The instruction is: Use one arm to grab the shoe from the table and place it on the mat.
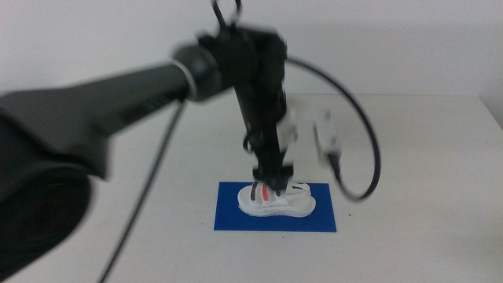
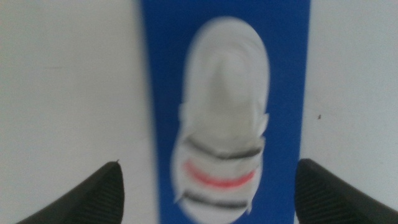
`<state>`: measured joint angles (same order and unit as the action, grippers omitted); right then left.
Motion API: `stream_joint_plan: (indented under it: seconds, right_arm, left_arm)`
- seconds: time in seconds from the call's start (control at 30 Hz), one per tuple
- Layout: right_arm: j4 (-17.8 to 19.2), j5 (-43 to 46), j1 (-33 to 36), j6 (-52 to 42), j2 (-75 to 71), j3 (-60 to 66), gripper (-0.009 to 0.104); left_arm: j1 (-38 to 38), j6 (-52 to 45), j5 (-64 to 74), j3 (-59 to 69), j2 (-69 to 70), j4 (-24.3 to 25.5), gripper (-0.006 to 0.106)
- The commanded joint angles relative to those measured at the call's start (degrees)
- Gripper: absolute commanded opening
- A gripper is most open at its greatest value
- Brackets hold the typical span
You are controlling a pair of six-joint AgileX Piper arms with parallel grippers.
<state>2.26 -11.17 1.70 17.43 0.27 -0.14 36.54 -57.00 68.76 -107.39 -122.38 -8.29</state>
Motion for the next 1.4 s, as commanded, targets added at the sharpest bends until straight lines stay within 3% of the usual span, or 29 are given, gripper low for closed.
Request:
stream_joint_plan:
  seconds: [0.0,0.17,0.3,0.47,0.73,1.03,1.2,1.37]
  right_arm:
    - [0.5,0.5,0.1,-0.2,-0.3,0.1,0.079]
    - [0.5,0.5,0.1,-0.2,-0.3,0.1,0.079]
    - [0.5,0.5,0.1,-0.2,-0.3,0.1,0.079]
    - [0.5,0.5,0.1,-0.2,-0.3,0.1,0.079]
    - [0.5,0.5,0.1,-0.2,-0.3,0.1,0.079]
    - [0.5,0.5,0.1,-0.2,-0.3,0.1,0.079]
    - [0.5,0.5,0.1,-0.2,-0.3,0.1,0.079]
    - [0.5,0.5,0.1,-0.2,-0.3,0.1,0.079]
  left_arm:
    - [-0.3,3.1,1.2,-1.4,6.1,0.5,0.094]
    - [-2.1,9.6,1.2,-1.2,17.1,-1.2,0.094]
    - [-6.7,15.7,1.2,2.1,26.5,-9.5,0.094]
    - [-14.6,22.7,1.2,15.4,39.6,-13.6,0.094]
    - [-22.9,33.5,-18.3,42.0,64.0,-13.7,0.094]
    - [-23.3,36.6,-41.8,64.8,88.1,-13.6,0.094]
    - [-23.3,38.2,-52.9,75.0,97.7,-10.4,0.094]
    - [-24.8,58.9,-61.8,88.1,105.1,5.9,0.094]
